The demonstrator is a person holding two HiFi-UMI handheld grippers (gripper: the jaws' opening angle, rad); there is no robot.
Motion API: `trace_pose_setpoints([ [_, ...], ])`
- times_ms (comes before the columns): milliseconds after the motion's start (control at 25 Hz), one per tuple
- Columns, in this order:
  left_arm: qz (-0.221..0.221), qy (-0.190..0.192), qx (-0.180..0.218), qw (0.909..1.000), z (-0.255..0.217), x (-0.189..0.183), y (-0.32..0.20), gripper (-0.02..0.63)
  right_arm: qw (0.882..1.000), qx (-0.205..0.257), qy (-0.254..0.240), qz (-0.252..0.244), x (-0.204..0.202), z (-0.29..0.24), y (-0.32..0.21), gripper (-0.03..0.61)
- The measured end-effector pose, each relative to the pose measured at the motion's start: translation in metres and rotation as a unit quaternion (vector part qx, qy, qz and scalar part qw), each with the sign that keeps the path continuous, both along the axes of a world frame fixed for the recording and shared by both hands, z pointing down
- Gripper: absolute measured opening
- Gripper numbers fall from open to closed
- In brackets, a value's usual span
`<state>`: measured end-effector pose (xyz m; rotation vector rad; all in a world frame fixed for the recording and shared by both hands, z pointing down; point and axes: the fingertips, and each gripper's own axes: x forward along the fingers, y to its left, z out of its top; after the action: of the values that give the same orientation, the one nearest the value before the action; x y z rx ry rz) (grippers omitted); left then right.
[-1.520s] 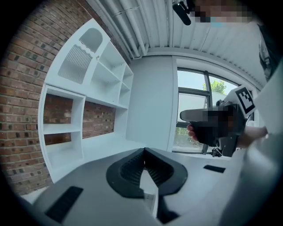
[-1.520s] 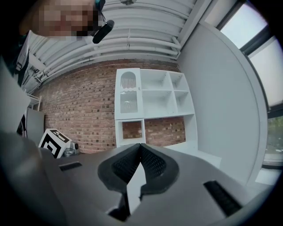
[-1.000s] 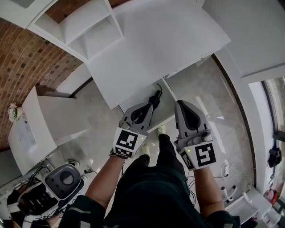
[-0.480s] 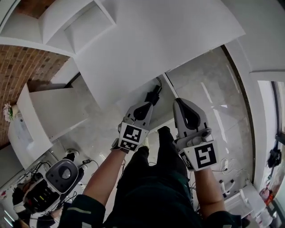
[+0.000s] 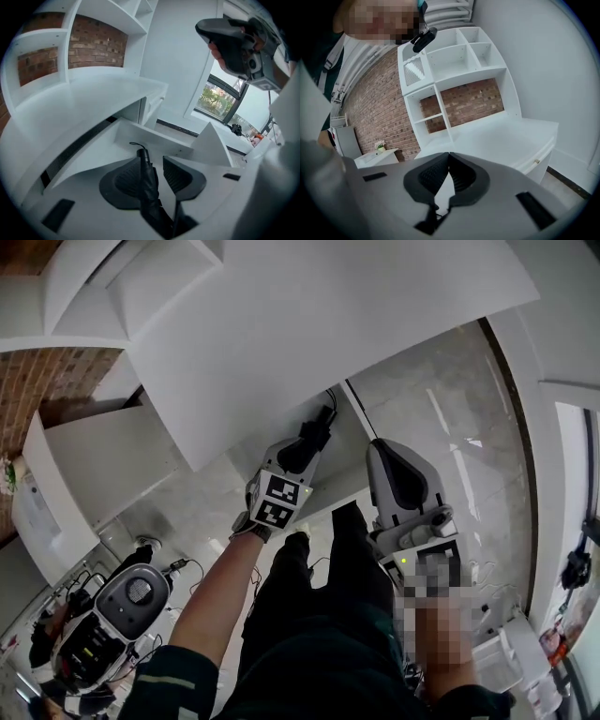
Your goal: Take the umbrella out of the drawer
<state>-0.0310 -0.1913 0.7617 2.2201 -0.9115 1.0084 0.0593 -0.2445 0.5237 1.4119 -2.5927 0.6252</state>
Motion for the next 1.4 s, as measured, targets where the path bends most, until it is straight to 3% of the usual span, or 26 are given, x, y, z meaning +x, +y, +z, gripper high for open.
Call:
trace_pose_setpoints([
  [640, -0.005, -0.063, -0.073, 0.9953, 0.112, -0.015, -0.01, 0.284, 0.999, -0.034, -0.005, -0.013, 0.001, 0.051, -0.028, 0.003],
  [1160, 0.02, -0.144, -0.128, 0.981, 0.157, -0.017, -0.011, 0.288, 0.999, -0.05, 0.006, -0.005, 0.016, 0.067, -0.036, 0.003],
  [1400, 0.009, -0.165, -0.116, 0.9794, 0.16, -0.02, -0.013, 0.266, 0.998, -0.063, 0.01, -0.002, 0.022, 0.075, -0.034, 0.003],
])
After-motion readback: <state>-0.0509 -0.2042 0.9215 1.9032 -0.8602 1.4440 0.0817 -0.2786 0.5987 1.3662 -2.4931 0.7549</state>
